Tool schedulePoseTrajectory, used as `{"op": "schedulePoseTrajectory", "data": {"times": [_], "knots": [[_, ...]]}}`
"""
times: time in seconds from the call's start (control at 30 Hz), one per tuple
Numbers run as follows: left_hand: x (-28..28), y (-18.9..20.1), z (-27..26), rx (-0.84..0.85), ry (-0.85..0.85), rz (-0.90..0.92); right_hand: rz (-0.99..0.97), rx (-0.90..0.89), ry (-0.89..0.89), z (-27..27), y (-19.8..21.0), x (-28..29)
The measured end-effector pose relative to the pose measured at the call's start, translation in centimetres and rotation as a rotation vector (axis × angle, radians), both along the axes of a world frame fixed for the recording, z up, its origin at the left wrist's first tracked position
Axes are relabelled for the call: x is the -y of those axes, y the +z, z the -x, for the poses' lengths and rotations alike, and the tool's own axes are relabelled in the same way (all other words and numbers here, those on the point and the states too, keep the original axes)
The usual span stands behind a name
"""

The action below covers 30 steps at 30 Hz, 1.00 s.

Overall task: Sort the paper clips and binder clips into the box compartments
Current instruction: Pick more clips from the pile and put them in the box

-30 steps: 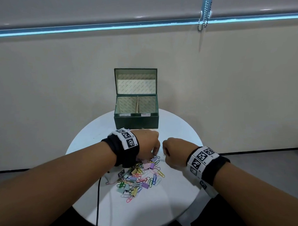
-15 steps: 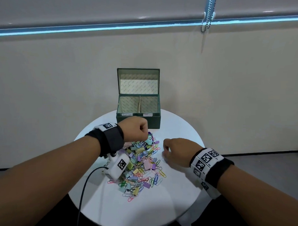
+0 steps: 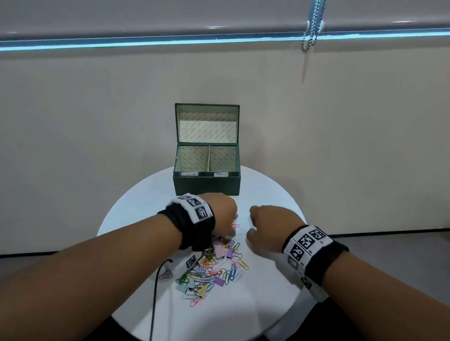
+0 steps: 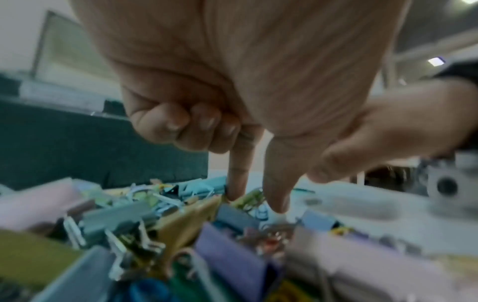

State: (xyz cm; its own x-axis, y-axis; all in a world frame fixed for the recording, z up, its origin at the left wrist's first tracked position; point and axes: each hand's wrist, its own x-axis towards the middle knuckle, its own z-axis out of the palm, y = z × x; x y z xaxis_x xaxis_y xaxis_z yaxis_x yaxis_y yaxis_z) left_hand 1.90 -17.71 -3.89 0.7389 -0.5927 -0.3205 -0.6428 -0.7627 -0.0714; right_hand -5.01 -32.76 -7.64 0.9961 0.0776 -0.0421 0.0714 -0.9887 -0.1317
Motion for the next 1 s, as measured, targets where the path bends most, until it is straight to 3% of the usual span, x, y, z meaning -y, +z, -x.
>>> {"op": "schedulePoseTrajectory", "data": {"times": [0.1,0.43,0.63,0.83,1.0], "knots": [[0.4,-0.9,0.3,0.103,-0.027,-0.09,0.057,-0.025,-0.042,0.2,0.2,0.4],[0.7,-1.5,0.7,0.041,-0.083,-0.124,0.024,-0.061,-0.003,-0.4,-0.8,-0.2],[-0.1,0.3,-1.5,-0.071,0.052,0.178,0.001,-0.149,0.004,-0.4,-0.6,0.0],[-0.7,5.2,-8.7,0.024,0.3,0.581,0.041,-0.138,0.034,-0.6,-0.5,-0.1],[0.3,6.0,-11.0,0.02,0.344,0.506,0.008,-0.06,0.025,-0.5,-0.7,-0.2]]}}
